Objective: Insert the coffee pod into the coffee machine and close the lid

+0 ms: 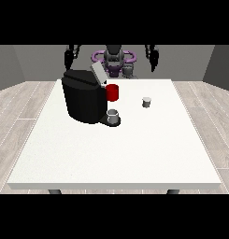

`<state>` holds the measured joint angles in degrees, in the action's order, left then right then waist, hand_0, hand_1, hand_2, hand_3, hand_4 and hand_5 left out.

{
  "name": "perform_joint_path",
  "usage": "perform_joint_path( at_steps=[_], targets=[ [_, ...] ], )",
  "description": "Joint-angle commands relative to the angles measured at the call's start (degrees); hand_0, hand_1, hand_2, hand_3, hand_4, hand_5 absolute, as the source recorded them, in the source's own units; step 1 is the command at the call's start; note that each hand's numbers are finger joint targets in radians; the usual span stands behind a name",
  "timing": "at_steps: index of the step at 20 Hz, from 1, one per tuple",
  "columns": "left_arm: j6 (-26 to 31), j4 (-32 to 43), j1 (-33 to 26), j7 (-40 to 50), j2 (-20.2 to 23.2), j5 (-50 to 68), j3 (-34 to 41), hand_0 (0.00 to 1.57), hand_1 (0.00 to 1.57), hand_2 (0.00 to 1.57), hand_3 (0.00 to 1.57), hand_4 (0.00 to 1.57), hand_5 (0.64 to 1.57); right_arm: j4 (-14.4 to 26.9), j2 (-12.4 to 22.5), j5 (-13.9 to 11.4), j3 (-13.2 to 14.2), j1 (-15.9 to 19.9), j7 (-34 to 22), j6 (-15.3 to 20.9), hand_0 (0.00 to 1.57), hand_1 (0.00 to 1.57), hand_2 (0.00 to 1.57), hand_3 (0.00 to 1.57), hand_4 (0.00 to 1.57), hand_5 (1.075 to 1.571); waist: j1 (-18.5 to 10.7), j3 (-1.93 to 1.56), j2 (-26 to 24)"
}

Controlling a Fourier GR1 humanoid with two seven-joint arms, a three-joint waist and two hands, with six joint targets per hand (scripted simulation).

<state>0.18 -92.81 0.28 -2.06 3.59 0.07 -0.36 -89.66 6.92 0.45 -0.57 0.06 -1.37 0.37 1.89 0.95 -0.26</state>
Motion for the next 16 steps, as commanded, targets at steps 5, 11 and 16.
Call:
perform_joint_path(
  at_steps=[5,11,16],
  targets=[
    [5.05,3.01,3.14,-0.34,0.48,2.11,-1.07,0.00,0.00,0.00,0.00,0.72,1.571,1.99,-2.10,2.28,1.45,0.74,2.48,-1.11,0.00,0.00,0.00,0.00,0.33,1.571,-0.64,-0.95,0.04],
    [6.70,4.51,6.60,0.64,4.29,0.64,0.63,0.00,0.00,0.00,0.00,0.66,1.571,4.01,-4.57,5.03,3.38,-1.64,11.36,-1.76,0.00,0.00,0.00,0.00,0.34,1.571,1.29,-0.97,0.53],
    [7.21,12.38,10.49,0.07,10.07,-3.39,3.87,0.00,0.00,0.00,0.00,0.45,1.571,1.57,-4.15,2.77,0.93,-0.05,10.68,-1.94,0.00,0.00,0.00,0.00,0.37,1.571,3.85,-0.95,3.52]
  ],
)
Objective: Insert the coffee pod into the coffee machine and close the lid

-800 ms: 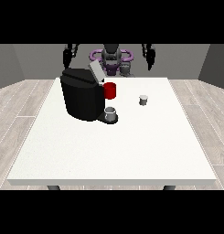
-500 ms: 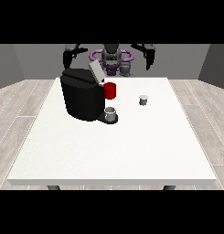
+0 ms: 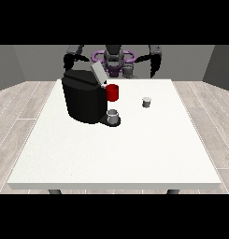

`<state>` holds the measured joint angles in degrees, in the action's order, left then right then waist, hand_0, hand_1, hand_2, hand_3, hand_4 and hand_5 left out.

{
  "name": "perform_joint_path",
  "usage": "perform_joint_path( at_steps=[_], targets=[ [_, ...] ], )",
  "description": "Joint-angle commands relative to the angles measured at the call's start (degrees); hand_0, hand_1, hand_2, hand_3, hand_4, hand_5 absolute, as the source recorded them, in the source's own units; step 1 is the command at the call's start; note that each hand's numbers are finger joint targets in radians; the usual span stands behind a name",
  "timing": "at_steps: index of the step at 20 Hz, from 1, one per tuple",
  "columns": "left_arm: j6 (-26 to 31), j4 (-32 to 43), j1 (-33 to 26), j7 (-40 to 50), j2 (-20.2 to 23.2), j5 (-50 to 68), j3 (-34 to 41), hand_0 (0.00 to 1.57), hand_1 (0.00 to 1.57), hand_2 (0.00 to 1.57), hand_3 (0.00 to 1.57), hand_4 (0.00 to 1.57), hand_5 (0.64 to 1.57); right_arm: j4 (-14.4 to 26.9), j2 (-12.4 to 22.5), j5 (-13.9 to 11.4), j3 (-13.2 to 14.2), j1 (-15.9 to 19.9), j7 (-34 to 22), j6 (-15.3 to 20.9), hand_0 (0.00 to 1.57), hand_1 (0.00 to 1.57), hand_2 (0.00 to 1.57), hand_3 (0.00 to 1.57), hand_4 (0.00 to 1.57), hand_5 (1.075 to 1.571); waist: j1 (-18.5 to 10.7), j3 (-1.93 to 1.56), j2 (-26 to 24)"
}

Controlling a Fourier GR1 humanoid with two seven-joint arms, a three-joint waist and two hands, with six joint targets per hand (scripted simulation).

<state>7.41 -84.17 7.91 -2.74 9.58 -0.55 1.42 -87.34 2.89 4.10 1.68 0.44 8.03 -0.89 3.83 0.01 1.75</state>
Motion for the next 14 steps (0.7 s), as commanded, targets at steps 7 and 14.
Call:
perform_joint_path(
  at_steps=[7,14],
  targets=[
    [-1.23,12.60,6.53,-2.94,9.28,-11.71,1.12,0.00,0.00,0.00,0.00,0.00,1.571,-1.31,-2.61,-2.67,-4.25,1.72,5.41,-0.27,0.00,0.00,0.00,0.00,0.39,1.571,4.79,0.02,6.99],
    [-2.34,21.63,13.65,-2.63,14.75,-18.59,1.38,0.00,0.00,0.00,0.00,0.00,1.571,-1.40,-2.82,-2.83,-3.71,6.96,-0.88,3.06,0.00,0.00,0.00,0.00,0.49,1.571,5.92,0.01,10.72]
  ],
)
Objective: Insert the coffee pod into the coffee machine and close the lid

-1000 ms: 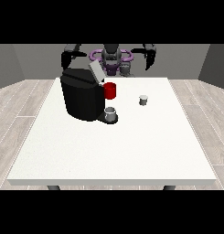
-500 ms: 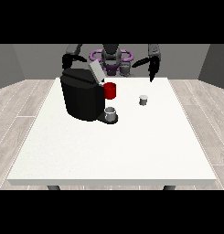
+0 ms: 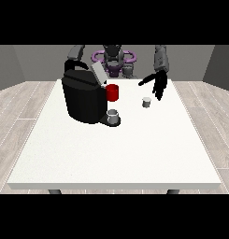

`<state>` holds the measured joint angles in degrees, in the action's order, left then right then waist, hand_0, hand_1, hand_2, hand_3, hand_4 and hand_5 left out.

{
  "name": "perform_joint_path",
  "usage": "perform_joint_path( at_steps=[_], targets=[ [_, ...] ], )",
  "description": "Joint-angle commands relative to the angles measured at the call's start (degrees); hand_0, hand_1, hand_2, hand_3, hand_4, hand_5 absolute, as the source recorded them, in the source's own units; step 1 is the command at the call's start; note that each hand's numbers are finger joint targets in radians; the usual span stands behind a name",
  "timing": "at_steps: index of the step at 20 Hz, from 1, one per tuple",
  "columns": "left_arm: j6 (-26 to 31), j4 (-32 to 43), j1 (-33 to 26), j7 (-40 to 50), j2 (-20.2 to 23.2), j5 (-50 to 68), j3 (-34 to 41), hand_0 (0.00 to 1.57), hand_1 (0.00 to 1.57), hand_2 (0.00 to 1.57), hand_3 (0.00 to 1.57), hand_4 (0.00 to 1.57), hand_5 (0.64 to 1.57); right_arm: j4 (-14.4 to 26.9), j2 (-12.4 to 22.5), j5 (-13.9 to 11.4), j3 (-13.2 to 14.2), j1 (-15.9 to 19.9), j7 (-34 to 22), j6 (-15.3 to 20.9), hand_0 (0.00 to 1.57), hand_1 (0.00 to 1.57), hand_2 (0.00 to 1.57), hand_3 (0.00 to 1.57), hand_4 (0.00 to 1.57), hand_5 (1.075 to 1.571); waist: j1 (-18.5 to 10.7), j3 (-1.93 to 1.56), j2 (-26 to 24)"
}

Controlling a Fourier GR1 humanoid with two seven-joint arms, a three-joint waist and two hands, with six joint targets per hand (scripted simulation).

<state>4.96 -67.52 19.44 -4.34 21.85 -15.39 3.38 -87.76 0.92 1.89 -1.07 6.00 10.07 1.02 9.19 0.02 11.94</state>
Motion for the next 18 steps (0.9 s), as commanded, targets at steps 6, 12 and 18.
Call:
perform_joint_path(
  at_steps=[6,12,18],
  targets=[
    [1.92,13.44,7.82,-5.16,6.14,-5.52,1.04,0.00,0.00,0.00,0.00,0.00,1.571,2.69,1.72,0.03,3.03,5.77,-2.11,1.04,0.00,0.00,0.00,0.00,0.45,1.571,0.10,0.00,6.14],
    [1.06,21.71,12.24,-1.43,5.74,-9.65,-0.05,0.00,0.00,0.00,0.00,0.00,1.571,3.13,0.65,-1.33,1.58,5.79,-0.94,1.66,0.00,0.00,0.00,0.00,0.41,1.571,2.18,-0.01,6.62],
    [2.96,26.99,17.87,-1.34,6.31,-12.18,-0.67,0.00,0.00,0.00,0.00,0.00,1.571,4.87,1.43,-2.11,2.03,8.65,0.65,1.48,0.00,0.00,0.00,0.00,0.32,1.571,3.18,0.00,8.53]
  ],
)
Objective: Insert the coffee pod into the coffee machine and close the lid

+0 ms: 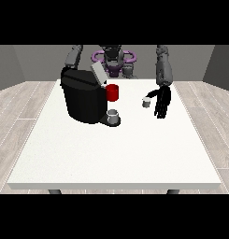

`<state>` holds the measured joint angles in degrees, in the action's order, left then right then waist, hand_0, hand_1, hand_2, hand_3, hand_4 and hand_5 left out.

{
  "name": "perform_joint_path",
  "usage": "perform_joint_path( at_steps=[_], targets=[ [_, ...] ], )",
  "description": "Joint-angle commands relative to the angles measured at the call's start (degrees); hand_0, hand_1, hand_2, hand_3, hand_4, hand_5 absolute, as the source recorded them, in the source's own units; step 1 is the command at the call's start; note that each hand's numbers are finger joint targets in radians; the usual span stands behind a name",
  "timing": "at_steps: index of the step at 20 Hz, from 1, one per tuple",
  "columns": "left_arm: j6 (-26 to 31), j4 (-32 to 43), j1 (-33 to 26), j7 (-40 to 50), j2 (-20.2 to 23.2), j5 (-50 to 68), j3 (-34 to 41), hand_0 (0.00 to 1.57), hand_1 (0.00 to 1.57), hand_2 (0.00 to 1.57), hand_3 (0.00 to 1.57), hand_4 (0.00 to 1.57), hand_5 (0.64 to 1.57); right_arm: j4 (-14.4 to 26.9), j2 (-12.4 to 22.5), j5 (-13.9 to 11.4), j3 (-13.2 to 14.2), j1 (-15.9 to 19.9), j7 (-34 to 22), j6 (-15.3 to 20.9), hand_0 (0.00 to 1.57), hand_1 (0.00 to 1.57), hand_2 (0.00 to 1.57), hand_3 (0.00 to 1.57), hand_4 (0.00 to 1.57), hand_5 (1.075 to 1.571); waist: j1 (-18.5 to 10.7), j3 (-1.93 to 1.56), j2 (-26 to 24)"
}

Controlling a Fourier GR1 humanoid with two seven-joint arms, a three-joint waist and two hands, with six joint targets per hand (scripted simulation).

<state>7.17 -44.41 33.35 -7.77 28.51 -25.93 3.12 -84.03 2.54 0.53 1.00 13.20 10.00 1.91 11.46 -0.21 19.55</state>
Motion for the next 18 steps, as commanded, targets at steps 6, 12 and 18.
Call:
perform_joint_path(
  at_steps=[6,12,18],
  targets=[
    [3.50,6.44,4.39,-0.70,-0.04,-1.22,0.47,0.00,0.00,0.32,0.00,0.00,1.571,3.57,-0.85,-0.02,0.96,0.18,2.14,0.94,0.00,0.00,0.00,0.00,0.41,1.571,-0.31,0.21,1.17],
    [-0.15,7.86,2.10,-2.87,-2.95,-4.62,-1.61,0.69,0.69,0.87,0.78,0.00,1.571,1.52,-0.03,0.36,1.00,0.23,-2.87,1.02,0.00,0.00,0.00,0.00,0.40,1.571,0.15,0.24,-1.89],
    [-4.98,6.43,2.89,-4.80,-5.67,-8.38,-3.99,1.09,1.09,1.15,1.13,0.00,1.571,5.04,-0.34,0.02,1.94,1.07,0.61,1.66,0.00,0.00,0.00,0.00,0.33,1.571,-0.22,0.21,-1.52]
  ],
)
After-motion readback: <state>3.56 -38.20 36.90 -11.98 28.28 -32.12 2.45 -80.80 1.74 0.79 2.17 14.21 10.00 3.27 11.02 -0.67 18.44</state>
